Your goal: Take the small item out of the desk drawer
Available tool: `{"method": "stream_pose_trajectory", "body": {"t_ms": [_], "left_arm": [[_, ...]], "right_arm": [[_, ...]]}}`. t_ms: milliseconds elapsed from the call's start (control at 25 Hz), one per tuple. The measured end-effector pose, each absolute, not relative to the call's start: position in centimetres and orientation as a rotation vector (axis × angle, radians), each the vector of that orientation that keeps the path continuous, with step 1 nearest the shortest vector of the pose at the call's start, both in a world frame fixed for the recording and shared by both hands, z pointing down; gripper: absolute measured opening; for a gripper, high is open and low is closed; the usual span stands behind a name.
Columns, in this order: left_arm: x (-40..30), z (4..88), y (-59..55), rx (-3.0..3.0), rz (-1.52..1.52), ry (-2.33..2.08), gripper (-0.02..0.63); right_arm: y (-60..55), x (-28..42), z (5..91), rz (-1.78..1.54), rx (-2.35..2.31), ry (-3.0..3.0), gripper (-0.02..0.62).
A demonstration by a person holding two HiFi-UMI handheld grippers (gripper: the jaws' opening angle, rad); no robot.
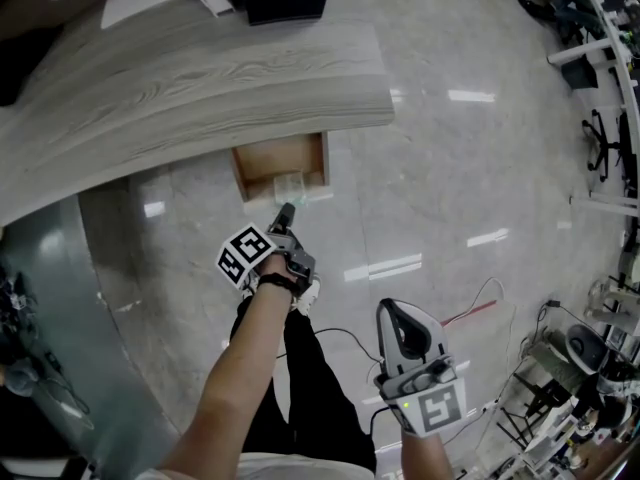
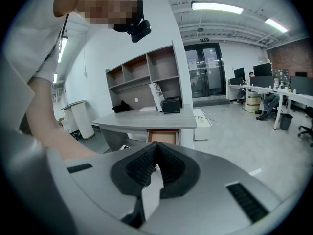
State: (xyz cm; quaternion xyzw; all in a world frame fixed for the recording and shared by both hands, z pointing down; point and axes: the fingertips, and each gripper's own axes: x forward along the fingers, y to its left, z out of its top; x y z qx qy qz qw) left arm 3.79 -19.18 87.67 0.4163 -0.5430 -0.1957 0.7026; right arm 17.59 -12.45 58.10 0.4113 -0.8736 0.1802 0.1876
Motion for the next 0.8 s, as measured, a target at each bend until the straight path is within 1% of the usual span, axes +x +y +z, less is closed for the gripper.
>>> {"method": "stream_pose_trajectory", "body": {"t_ms": [120, 160, 520, 800], "left_arm": [[3.8, 87.3, -19.3, 0.936, -0.44, -1.204, 0.033], [3.7, 87.2, -19.3, 0.937, -0.441, -1.203, 0.029], [3.1, 85.7, -18.7, 0.969, -0.489, -1.199, 0.018], [2.2, 82.4, -18.9, 1.054, -0.507, -1.193, 0.017]], "right_arm": [[-12.5, 17.5, 58.0, 0.504, 1.158, -2.46, 0.021], [-12.4, 17.4, 58.0, 0.503, 1.157, -2.46, 0.021], [-11.9, 16.8, 56.8, 0.477, 1.159, -2.482, 0.021], [-11.8, 15.9, 54.3, 0.42, 1.169, -2.525, 0.021]]}}
